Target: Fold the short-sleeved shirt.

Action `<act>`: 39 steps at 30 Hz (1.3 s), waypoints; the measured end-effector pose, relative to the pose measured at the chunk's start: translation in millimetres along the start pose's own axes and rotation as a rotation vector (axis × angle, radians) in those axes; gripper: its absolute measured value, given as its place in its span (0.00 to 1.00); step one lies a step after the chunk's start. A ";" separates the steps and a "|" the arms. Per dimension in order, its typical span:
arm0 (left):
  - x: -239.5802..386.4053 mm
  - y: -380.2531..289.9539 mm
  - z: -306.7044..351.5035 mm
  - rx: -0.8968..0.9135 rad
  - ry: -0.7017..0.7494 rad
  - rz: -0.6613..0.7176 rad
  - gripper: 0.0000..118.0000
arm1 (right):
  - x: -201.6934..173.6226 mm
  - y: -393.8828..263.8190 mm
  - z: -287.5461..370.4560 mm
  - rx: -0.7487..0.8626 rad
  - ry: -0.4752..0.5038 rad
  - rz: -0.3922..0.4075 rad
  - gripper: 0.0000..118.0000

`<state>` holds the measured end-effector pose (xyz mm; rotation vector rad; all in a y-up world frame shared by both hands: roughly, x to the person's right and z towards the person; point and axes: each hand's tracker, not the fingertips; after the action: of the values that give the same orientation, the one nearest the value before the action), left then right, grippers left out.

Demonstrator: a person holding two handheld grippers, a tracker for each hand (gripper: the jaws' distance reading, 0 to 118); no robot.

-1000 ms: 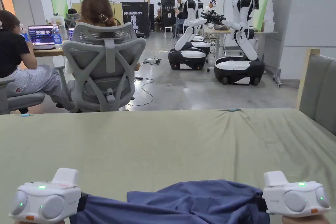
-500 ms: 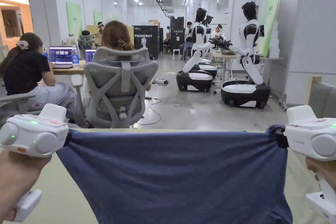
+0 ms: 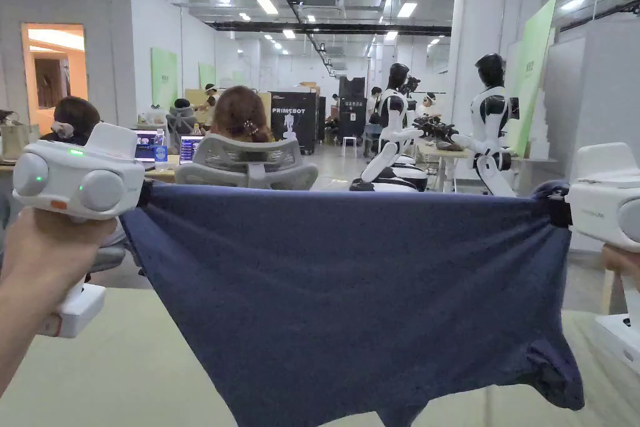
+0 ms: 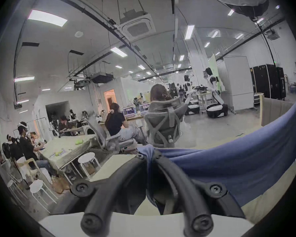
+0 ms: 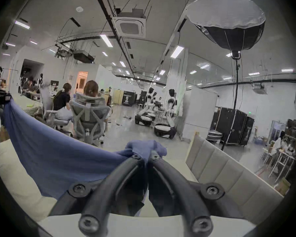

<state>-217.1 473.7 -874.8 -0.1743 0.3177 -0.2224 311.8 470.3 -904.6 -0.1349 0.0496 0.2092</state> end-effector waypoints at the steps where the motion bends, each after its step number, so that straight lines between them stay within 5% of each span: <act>1: 1.4 -3.2 -5.4 -0.004 -0.002 -0.001 0.01 | -1.0 -4.5 -4.3 -0.005 0.002 -0.001 0.02; 14: 46.4 -120.7 -37.3 -0.154 -0.041 -0.056 0.01 | -6.3 -160.3 -63.3 -0.210 0.041 -0.101 0.02; 20: 34.8 -156.8 30.0 -0.228 -0.165 -0.032 0.01 | 0.3 -206.3 5.6 -0.245 0.071 -0.061 0.02; 26: 22.7 -267.1 113.3 -0.413 -0.249 -0.053 0.01 | -12.4 -300.7 89.7 -0.399 0.141 0.001 0.02; 29: 17.7 -338.8 138.7 -0.573 -0.285 0.001 0.01 | -34.6 -362.8 119.1 -0.543 0.175 0.069 0.02; 34: 4.5 -416.6 155.4 -0.707 -0.302 0.163 0.05 | -49.9 -416.9 139.8 -0.650 0.196 0.029 0.04; 35: 1.5 -415.3 159.4 -0.671 -0.281 0.185 0.19 | -50.3 -414.1 142.3 -0.643 0.212 0.005 0.12; 36: -0.3 -409.7 163.5 -0.637 -0.247 0.191 0.51 | -51.4 -407.3 142.7 -0.659 0.224 -0.012 0.40; 37: 0.1 -398.0 170.5 -0.589 -0.198 0.160 0.73 | -54.2 -395.9 145.7 -0.653 0.226 -0.015 0.68; 38: 3.1 -384.9 176.3 -0.532 -0.172 0.125 0.85 | -58.4 -382.5 151.5 -0.593 0.223 -0.021 0.86; 39: 9.7 -369.4 182.2 -0.477 -0.178 0.100 0.87 | -64.7 -367.4 157.6 -0.538 0.217 -0.018 0.91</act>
<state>-218.2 141.0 -631.8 -0.6443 0.1974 -0.0281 331.4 122.9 -697.4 -0.6936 0.2078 0.1848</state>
